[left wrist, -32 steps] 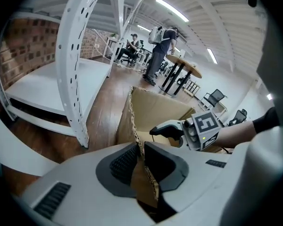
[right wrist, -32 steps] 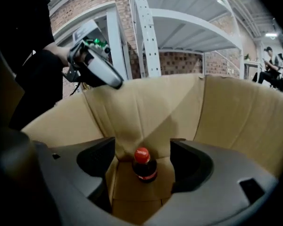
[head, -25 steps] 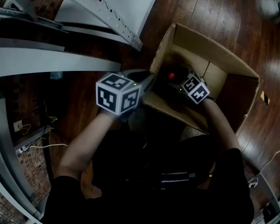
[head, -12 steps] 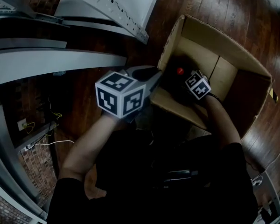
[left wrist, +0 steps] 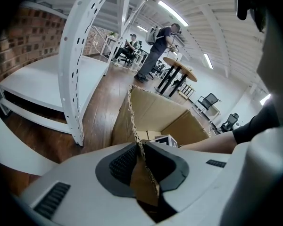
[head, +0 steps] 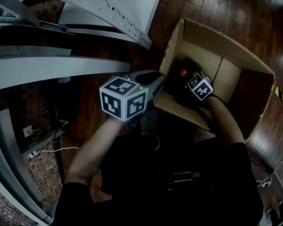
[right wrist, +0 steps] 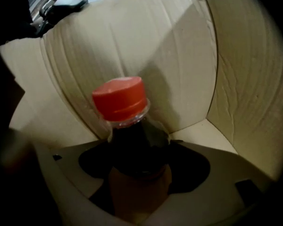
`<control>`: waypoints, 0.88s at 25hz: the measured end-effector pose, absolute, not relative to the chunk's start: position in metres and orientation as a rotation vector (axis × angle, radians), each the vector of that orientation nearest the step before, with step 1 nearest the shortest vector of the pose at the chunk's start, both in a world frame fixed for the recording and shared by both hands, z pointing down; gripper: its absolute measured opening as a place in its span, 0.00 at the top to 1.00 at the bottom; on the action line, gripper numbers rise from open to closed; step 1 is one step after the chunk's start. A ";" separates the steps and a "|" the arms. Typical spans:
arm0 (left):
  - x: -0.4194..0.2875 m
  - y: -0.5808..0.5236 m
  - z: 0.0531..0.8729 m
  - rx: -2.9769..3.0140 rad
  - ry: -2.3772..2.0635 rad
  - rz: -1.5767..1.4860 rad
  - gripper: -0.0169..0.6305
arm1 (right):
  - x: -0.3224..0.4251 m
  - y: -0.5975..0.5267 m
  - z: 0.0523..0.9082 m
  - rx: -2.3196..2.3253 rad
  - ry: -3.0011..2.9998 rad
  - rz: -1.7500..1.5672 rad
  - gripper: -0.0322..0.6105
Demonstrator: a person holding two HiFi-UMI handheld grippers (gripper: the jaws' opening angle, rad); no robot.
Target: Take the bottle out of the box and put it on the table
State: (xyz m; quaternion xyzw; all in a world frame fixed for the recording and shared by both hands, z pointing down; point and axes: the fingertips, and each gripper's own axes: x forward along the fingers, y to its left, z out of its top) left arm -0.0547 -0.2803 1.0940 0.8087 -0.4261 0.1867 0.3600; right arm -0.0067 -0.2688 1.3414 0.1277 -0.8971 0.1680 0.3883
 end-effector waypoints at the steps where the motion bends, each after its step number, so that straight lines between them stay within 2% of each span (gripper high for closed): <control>1: -0.055 -0.280 1.094 2.086 -1.103 0.486 0.88 | -0.006 -0.268 1.340 0.325 -2.283 0.438 0.43; 15: -0.054 -0.282 1.087 2.129 -1.162 0.554 0.89 | 0.012 -0.293 1.230 0.469 -2.467 0.393 0.44; 22: -0.045 -0.310 1.029 2.243 -1.248 0.518 0.91 | 0.057 -0.311 1.113 0.704 -2.489 0.405 0.44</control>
